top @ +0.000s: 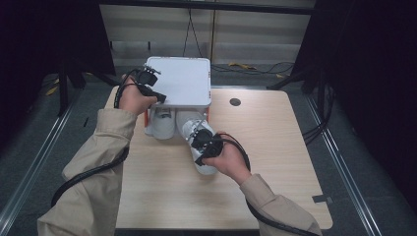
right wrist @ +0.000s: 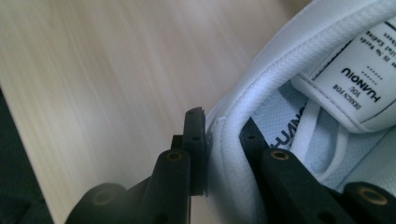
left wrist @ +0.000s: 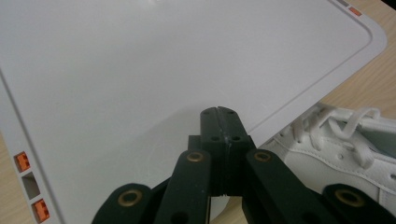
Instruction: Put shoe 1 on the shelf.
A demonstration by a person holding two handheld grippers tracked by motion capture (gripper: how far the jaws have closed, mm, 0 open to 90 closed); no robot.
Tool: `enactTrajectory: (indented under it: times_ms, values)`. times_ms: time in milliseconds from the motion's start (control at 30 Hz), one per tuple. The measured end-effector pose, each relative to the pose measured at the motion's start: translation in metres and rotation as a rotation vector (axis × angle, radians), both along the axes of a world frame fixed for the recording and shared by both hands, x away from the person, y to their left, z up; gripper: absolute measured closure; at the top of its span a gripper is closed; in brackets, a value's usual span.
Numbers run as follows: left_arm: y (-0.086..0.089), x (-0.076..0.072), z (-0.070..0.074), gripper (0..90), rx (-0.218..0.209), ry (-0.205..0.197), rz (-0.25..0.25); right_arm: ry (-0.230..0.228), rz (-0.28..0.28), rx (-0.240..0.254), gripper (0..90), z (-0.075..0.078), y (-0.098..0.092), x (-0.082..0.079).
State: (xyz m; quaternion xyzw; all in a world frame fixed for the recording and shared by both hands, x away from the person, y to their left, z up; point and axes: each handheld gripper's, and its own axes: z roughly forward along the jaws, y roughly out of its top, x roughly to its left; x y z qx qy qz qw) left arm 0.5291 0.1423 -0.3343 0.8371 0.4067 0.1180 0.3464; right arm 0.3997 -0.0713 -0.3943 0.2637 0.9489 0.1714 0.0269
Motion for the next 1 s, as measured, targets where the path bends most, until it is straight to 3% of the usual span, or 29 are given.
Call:
enactTrajectory:
  times_ms: [167,200,367,533,633,700,900,1000]
  values:
    - [0.000,0.000,0.000,90.0,0.001,0.001,-0.003,-0.002,-0.026,0.008,76.7,-0.004,0.012,0.018]
    - [0.001,0.000,0.000,90.0,0.004,0.000,-0.007,0.016,-0.042,0.023,76.6,-0.006,0.015,0.023]
    - [0.001,0.001,0.000,90.0,0.000,-0.001,-0.010,-0.052,-0.060,0.027,74.8,-0.015,0.033,0.037]
    - [0.003,0.001,-0.001,90.0,-0.011,0.003,-0.006,-0.081,-0.085,0.036,73.8,-0.025,0.041,0.055]
    - [0.003,0.000,-0.001,90.0,-0.010,-0.002,-0.008,-0.117,-0.079,0.034,67.5,-0.022,0.045,0.055]
    - [0.003,0.000,-0.001,90.0,-0.014,0.000,-0.006,-0.137,-0.063,0.048,57.5,-0.017,0.044,0.052]
    - [0.001,0.001,-0.001,90.0,-0.008,-0.003,-0.006,-0.153,-0.073,0.101,47.5,0.000,0.036,0.042]
    - [0.002,0.001,-0.002,90.0,-0.015,0.000,-0.001,-0.176,-0.042,0.117,45.5,0.011,0.029,0.033]
